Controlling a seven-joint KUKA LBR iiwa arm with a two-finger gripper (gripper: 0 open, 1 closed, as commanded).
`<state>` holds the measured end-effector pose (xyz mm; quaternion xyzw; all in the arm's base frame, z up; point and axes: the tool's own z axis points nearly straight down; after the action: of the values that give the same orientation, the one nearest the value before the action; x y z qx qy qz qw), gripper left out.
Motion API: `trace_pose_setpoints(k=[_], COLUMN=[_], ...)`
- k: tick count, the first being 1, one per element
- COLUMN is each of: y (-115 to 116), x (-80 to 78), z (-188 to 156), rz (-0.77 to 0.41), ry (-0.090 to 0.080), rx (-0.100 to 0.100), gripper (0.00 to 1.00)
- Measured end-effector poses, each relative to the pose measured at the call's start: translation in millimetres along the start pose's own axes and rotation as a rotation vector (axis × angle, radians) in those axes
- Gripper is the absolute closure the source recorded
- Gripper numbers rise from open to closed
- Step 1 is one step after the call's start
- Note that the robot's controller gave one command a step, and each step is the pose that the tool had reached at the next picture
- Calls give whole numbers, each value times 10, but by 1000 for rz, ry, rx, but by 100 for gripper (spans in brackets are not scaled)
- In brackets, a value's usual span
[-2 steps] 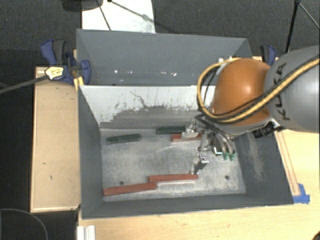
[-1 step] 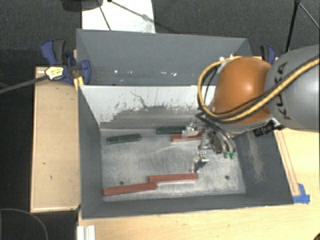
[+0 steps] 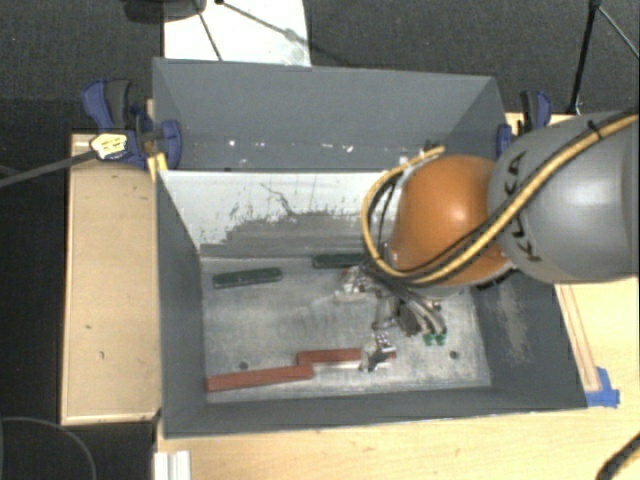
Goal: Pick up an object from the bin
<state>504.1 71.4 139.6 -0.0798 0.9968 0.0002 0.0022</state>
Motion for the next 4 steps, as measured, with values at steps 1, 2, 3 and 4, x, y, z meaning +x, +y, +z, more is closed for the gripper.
trace_pose_setpoints(k=[1, 2, 3, 4], y=[378, 519, 450, 63], x=[189, 136, 175, 215], z=[88, 222, 667, 646], rz=[14, -295, -28, -221], ry=[6, 1, -10, -13], rx=[0, -1, -1, -3], gripper=[0, 0, 0, 100])
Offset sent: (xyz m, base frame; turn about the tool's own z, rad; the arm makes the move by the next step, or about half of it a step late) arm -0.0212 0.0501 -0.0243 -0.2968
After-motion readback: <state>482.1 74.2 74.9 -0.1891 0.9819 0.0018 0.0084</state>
